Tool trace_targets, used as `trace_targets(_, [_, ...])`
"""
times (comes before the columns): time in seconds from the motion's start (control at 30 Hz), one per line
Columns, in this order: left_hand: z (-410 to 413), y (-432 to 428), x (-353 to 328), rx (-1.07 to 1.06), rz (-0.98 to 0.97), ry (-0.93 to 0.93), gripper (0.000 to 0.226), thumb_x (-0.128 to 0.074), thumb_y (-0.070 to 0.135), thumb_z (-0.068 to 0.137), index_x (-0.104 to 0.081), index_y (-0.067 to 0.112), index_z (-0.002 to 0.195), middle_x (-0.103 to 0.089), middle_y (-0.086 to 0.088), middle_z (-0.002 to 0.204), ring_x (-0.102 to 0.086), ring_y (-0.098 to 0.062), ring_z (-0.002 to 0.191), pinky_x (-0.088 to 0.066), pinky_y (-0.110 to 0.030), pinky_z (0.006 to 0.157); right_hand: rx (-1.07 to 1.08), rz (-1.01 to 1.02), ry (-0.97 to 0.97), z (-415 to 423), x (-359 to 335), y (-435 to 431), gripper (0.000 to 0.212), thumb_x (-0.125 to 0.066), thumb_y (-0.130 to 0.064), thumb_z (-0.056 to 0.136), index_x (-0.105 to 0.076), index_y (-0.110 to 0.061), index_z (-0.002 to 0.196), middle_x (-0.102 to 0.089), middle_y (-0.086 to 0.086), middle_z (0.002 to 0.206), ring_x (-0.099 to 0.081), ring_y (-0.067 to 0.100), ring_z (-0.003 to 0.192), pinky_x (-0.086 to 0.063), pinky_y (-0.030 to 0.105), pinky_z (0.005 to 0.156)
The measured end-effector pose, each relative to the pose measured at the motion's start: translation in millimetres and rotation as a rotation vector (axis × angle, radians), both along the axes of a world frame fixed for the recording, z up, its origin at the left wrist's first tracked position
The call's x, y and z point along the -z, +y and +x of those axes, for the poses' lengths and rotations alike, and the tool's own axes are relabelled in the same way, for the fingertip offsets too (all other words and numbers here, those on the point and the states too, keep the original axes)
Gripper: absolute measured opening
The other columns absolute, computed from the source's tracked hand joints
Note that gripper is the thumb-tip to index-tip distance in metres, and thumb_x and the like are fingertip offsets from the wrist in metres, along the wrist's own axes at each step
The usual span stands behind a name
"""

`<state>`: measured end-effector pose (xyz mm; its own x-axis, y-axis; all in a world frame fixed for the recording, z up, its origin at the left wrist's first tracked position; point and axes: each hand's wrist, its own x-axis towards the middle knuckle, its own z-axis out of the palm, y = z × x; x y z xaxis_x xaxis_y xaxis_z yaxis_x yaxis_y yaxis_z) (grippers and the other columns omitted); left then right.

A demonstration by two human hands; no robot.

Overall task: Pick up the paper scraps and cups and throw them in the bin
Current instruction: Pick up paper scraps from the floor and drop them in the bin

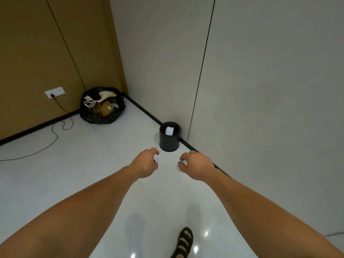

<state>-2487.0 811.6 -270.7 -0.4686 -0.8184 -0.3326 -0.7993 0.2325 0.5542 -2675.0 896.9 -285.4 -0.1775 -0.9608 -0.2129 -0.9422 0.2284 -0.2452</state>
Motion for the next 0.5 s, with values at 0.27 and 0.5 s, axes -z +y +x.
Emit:
trace_targets(0.27, [-35.9,-113.4,-27.7,-0.102,-0.09,-0.03,0.044,-0.055,0.01,0.093,-0.045,0.014,0.136,-0.052,-0.013,0.129,-0.052,-0.028,0.112,-0.042,-0.026,0.082,-0.085,-0.052,-0.042,-55.2,-21.8,-147.4,0.041,-0.043,-0.049,0.096,-0.056,-0.027,0.128,-0.055,0.005,0.127,-0.056,0.025,0.11,-0.045,0.034,0.083])
trace_targets(0.5, [-73.5,-195.7,-17.7,-0.113,-0.055,-0.021,0.042,-0.053,0.013,0.095,-0.045,0.014,0.136,-0.053,-0.012,0.129,-0.054,-0.027,0.112,-0.043,-0.026,0.084,-0.109,-0.026,-0.035,-87.7,-20.9,-236.1,0.041,-0.042,-0.048,0.097,-0.055,-0.026,0.129,-0.054,0.005,0.129,-0.055,0.025,0.111,-0.044,0.034,0.082])
